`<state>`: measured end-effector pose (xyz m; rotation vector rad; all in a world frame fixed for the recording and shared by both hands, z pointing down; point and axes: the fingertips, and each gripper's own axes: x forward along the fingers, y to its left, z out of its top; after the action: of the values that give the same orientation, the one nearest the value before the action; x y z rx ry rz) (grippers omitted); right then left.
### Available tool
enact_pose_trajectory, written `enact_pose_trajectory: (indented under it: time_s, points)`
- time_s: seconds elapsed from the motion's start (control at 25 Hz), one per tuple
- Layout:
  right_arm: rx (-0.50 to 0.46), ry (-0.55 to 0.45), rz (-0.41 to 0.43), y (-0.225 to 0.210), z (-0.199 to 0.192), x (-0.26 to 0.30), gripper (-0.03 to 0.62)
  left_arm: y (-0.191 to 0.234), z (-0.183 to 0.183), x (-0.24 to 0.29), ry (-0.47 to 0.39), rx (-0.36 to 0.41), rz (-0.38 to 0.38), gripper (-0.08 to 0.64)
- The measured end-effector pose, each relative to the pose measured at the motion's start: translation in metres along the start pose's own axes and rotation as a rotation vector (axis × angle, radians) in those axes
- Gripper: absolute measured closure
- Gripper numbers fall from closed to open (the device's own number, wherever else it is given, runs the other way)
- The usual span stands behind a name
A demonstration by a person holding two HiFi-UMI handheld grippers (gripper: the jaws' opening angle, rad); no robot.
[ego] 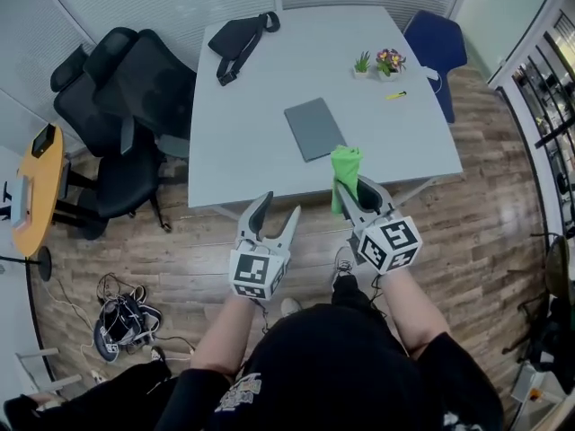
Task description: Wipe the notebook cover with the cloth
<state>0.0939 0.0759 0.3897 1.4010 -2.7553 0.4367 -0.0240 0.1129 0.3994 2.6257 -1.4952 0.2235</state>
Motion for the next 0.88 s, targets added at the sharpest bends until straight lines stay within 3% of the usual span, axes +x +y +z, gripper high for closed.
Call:
enact_pose_trajectory:
  time_s: [0.52, 0.88]
  points:
    - [0.01, 0.041, 0.143, -0.073, 0.023, 0.058, 0.482, 0.01, 0.009, 0.079, 0.039, -0.021, 0.147, 0.344]
    - [0.01, 0.056, 0.203, -0.105, 0.032, 0.072, 0.482, 0.007, 0.003, 0.115, 0.066, -0.04, 0.206, 0.344]
